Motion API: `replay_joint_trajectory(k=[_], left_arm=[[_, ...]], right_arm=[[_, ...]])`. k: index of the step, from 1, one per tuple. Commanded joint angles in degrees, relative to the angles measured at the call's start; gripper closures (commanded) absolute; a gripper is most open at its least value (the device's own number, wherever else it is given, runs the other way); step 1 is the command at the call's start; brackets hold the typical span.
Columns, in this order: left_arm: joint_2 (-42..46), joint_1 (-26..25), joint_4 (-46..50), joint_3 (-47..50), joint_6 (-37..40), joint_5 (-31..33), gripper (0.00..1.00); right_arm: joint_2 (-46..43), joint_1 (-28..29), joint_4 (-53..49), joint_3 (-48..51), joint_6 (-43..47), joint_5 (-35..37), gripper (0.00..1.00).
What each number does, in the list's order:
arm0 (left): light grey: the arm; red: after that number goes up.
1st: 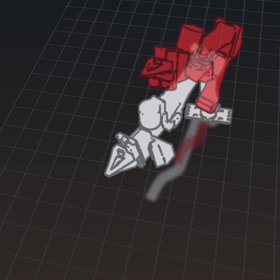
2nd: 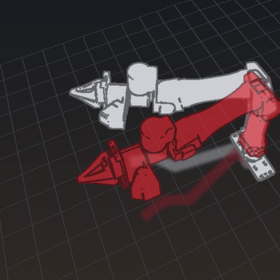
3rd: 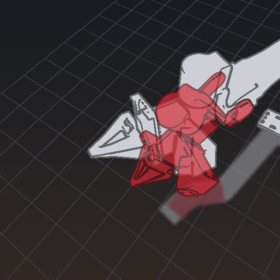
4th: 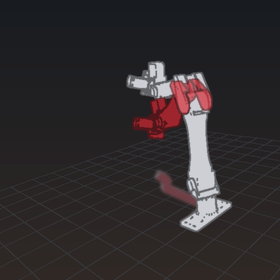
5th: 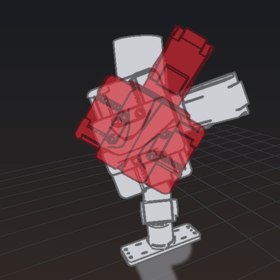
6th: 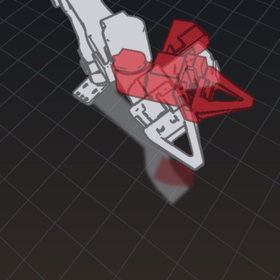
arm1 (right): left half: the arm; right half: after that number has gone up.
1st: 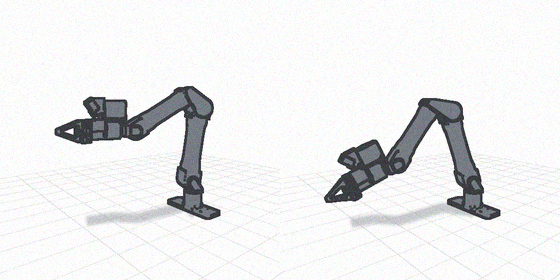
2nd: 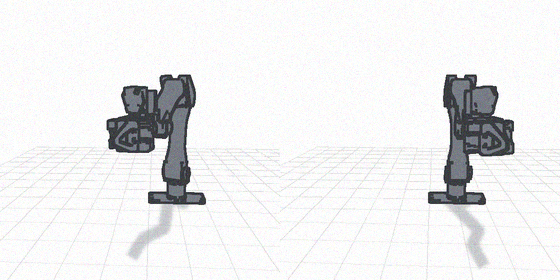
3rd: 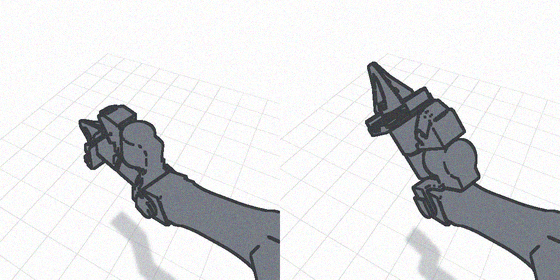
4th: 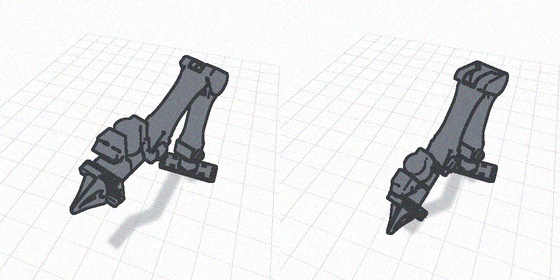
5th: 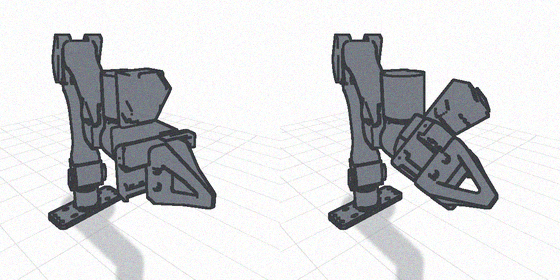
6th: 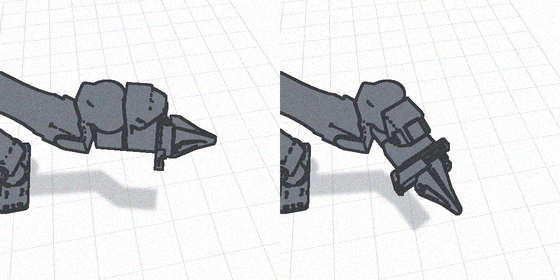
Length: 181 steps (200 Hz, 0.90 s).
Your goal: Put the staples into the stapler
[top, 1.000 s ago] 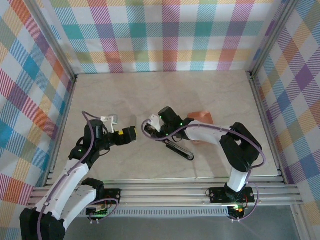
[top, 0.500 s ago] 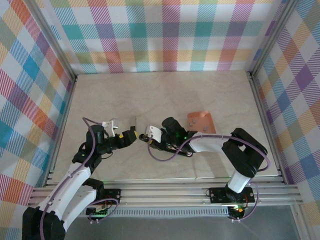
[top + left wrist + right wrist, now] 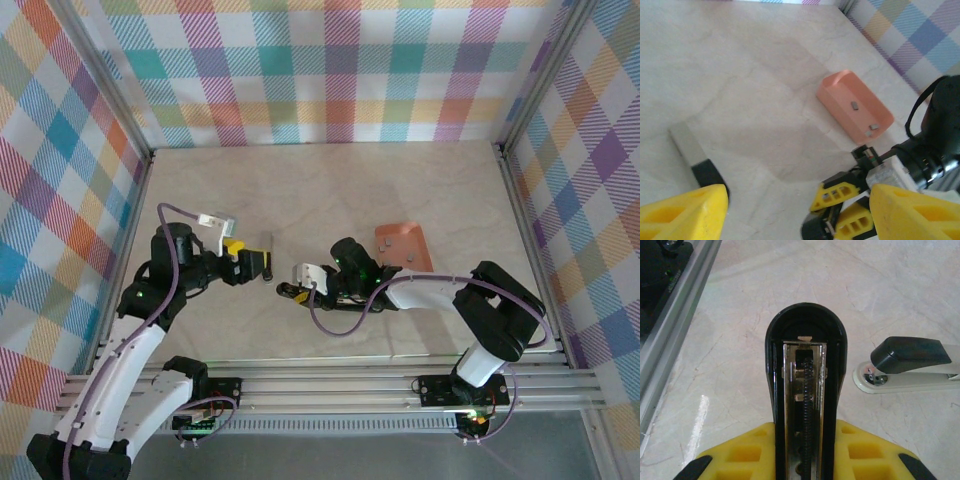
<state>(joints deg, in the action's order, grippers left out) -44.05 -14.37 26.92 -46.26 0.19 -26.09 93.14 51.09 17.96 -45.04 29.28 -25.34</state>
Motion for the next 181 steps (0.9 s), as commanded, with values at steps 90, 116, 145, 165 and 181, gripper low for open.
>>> replay_joint_trajectory(k=[90,116,145,165,181], left_arm=[[7.25,-0.35,0.68,7.21,27.78,-8.17,0.27],[7.49,-1.50,1.91,8.93,33.71,-14.06,0.31],[7.71,-3.08,1.81,11.88,39.61,-18.73,0.25],[7.02,-3.65,2.12,11.96,40.43,-17.69,0.27],[5.91,-3.86,2.17,11.59,40.39,-16.16,0.29]], right_arm=[[-4.95,0.41,2.25,0.76,0.78,-4.91,0.83],[-5.33,0.42,1.87,0.90,0.69,-5.79,0.83],[-5.99,0.41,1.51,1.22,0.87,-6.31,0.83],[-6.35,0.41,1.35,1.18,1.13,-7.10,0.83],[-6.32,0.41,1.45,1.26,1.17,-8.20,0.83]])
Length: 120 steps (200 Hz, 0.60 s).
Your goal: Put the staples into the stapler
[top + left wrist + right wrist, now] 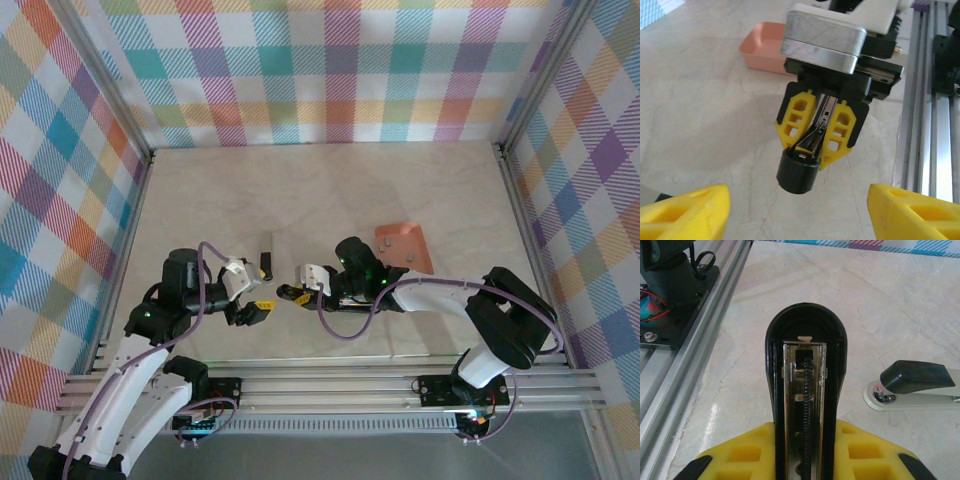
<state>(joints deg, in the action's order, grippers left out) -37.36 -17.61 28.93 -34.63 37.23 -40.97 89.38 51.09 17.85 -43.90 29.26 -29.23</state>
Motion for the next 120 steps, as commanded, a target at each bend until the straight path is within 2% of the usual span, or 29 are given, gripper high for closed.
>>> replay_joint_trajectory(k=[1,29,68,120], left_arm=[[-0.87,-0.61,0.16,-0.02,3.36,-1.29,0.30],[-2.75,-0.67,-0.08,-0.08,3.78,-1.32,0.28],[-8.00,-1.00,1.22,-1.28,5.86,-6.44,0.30],[-10.74,-3.82,2.84,-2.78,9.66,-4.45,0.32]], right_arm=[[-2.55,0.41,1.57,0.13,1.17,-4.37,0.83],[-2.80,0.44,1.51,0.31,1.15,-6.11,0.83],[-3.25,0.41,1.55,0.13,1.24,-7.77,0.83],[-3.21,0.41,1.10,-0.41,0.98,-9.95,0.83]])
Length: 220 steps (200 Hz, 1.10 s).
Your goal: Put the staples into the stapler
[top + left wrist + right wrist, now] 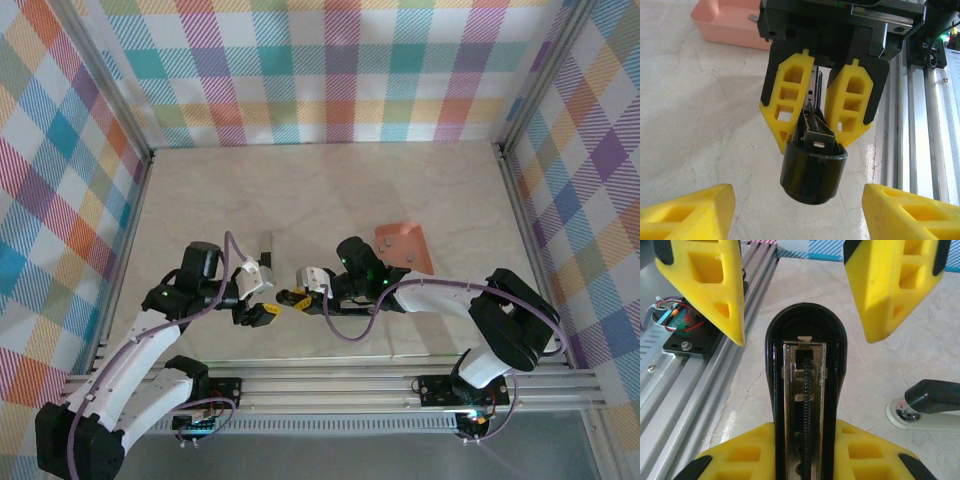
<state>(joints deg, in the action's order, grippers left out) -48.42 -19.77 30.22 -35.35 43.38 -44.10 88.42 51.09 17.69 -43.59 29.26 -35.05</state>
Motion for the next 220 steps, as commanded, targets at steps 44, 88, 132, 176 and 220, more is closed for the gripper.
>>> replay_joint_trajectory(k=[44,88,132,176,220], left_arm=[[-2.37,-3.70,1.42,-3.03,5.22,0.04,0.35],[-4.64,-3.96,1.48,-3.63,5.72,-2.24,0.43],[-5.44,-4.22,0.45,-3.38,4.96,-2.63,0.46],[-6.26,-4.27,0.74,-3.75,5.31,-3.91,0.56],[-7.11,-4.40,7.40,-7.10,8.81,-1.96,0.83]], right_arm=[[-2.38,0.59,1.30,-0.80,0.01,-4.50,0.83],[-2.03,0.65,1.29,-1.45,-0.30,-4.66,0.82],[-1.56,0.94,0.80,-2.38,-0.69,-5.31,0.82],[-1.17,1.03,1.29,-2.55,-1.30,-4.41,0.82],[-1.78,1.03,1.80,-1.81,-5.42,-1.61,0.71]])
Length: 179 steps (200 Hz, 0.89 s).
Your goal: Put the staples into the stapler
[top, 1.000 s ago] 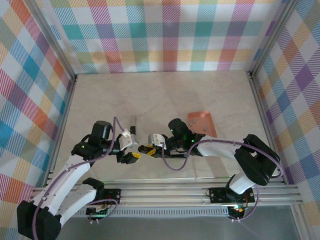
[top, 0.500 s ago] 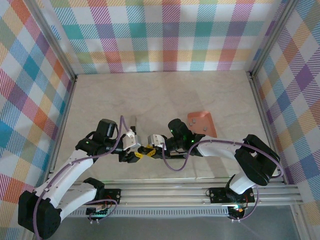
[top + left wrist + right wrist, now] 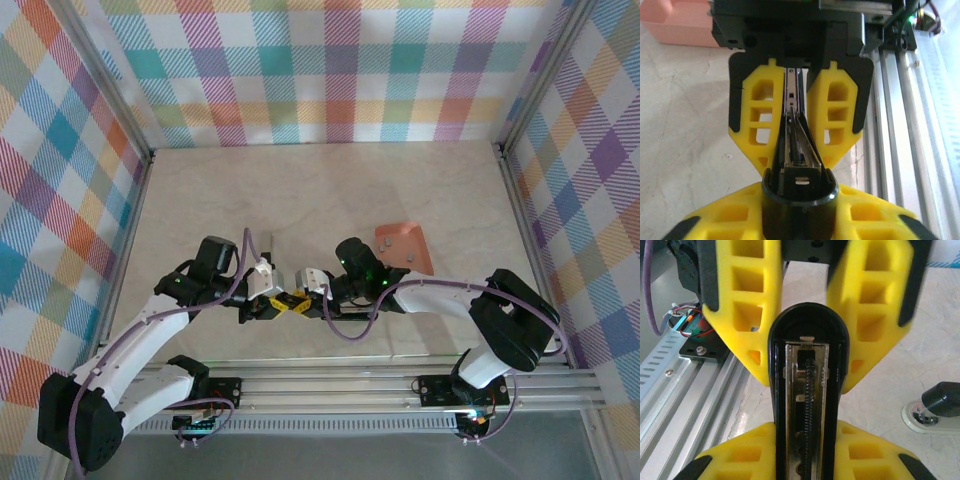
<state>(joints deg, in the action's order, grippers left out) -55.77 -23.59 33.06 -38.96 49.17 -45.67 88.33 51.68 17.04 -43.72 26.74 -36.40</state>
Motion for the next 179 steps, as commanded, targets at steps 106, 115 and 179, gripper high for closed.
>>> replay_joint_trajectory(k=[106,115,179], left_arm=[[6.51,-3.00,19.11,-11.09,2.59,19.17,0.87],[6.17,-3.34,20.32,-12.10,2.68,20.12,0.87],[0.68,-10.99,28.77,-17.87,5.52,32.91,0.87]], right_arm=[[-17.30,0.17,-16.36,5.53,-48.84,28.92,0.50],[-17.19,0.18,-22.28,3.87,-54.91,33.13,0.50],[-16.94,0.11,-21.88,9.41,-80.64,34.68,0.50]])
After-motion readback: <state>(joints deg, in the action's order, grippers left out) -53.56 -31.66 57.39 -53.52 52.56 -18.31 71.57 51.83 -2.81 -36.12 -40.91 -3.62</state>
